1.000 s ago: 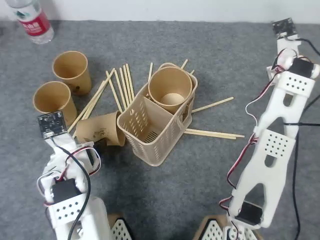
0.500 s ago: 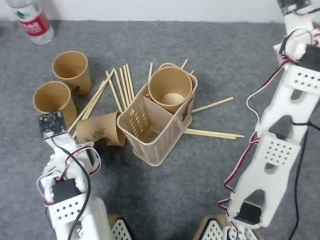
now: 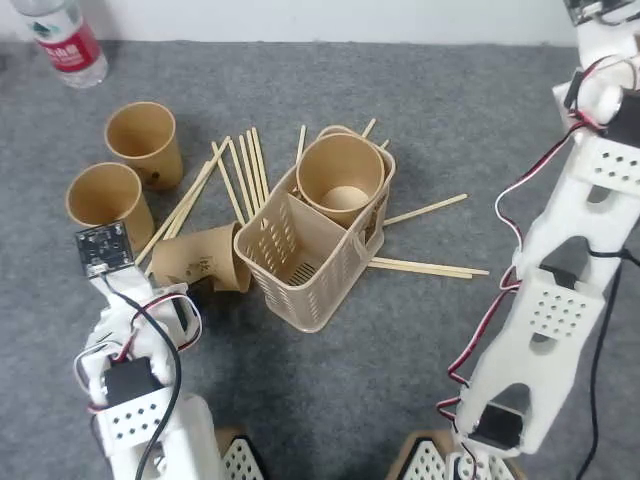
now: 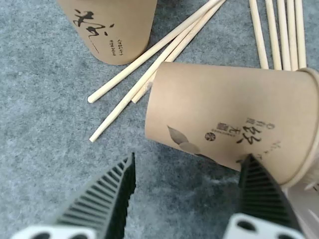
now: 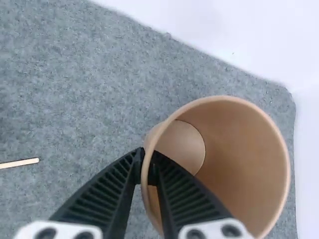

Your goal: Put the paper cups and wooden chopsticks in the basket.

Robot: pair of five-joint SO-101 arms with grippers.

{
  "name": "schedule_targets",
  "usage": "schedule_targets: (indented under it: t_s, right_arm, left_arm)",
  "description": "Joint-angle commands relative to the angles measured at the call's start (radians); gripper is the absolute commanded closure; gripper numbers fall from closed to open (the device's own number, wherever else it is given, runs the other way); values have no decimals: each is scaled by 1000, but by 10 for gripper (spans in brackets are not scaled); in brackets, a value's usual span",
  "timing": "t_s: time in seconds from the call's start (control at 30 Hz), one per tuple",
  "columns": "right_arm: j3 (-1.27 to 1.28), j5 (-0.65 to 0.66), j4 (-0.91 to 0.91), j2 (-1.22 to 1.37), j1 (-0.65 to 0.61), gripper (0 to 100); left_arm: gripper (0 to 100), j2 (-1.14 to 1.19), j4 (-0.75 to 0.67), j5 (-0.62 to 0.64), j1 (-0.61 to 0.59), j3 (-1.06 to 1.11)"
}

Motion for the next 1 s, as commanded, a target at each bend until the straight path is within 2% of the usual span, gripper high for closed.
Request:
schedule_targets:
  t_s: [0.0, 0.4, 0.57, 0.83, 0.97]
  right_arm:
    - [-46, 8, 28, -71, -18, 993]
    - [-46, 3, 39, -73, -59, 993]
    - [-46, -54, 39, -73, -68, 993]
    - [-44, -57, 47, -84, -102, 993]
    - [17, -57, 47, -133, -117, 993]
  left_arm:
    - [683, -9, -20, 3, 5, -5]
    - [683, -9, -20, 3, 5, -4]
    - [683, -9, -20, 3, 5, -4]
    - [683, -9, -20, 3, 5, -4]
    - [683, -9, -20, 3, 5, -4]
